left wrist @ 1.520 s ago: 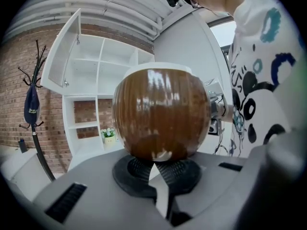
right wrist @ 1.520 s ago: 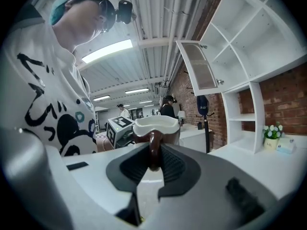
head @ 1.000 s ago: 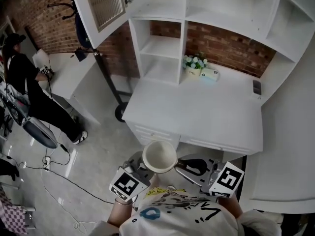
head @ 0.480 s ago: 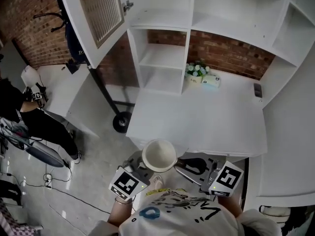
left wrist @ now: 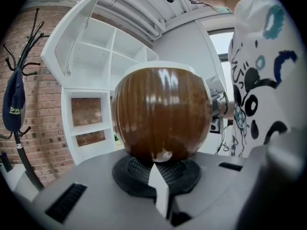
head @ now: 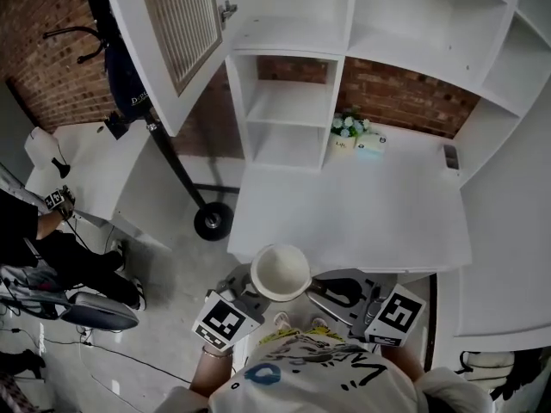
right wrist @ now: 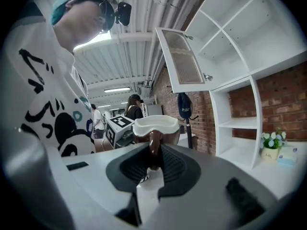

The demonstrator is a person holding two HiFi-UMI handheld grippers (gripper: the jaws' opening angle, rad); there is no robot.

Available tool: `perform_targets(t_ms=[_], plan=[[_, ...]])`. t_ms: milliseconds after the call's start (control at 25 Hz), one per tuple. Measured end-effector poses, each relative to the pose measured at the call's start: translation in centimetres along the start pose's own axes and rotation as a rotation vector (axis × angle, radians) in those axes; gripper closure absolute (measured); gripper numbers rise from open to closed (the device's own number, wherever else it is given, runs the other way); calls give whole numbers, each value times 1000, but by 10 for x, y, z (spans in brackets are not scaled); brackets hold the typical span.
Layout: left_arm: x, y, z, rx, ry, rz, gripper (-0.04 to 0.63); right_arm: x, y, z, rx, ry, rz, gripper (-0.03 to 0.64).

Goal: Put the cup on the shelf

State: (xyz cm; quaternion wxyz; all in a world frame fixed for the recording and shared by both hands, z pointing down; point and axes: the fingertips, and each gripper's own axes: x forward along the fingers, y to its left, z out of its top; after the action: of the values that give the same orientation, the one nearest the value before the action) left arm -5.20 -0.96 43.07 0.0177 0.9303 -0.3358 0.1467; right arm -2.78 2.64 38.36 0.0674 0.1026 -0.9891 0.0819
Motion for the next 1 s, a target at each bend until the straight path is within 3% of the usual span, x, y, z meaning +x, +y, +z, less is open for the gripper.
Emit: perform_targets(t_ms=[360,1000], plan=[[20,14,-4,-34,-3,-38,581,3,-25,-3,40,19,-30,555],[69,107,14,-14,4,72,581,34,-122,25,-32,9,57,555]])
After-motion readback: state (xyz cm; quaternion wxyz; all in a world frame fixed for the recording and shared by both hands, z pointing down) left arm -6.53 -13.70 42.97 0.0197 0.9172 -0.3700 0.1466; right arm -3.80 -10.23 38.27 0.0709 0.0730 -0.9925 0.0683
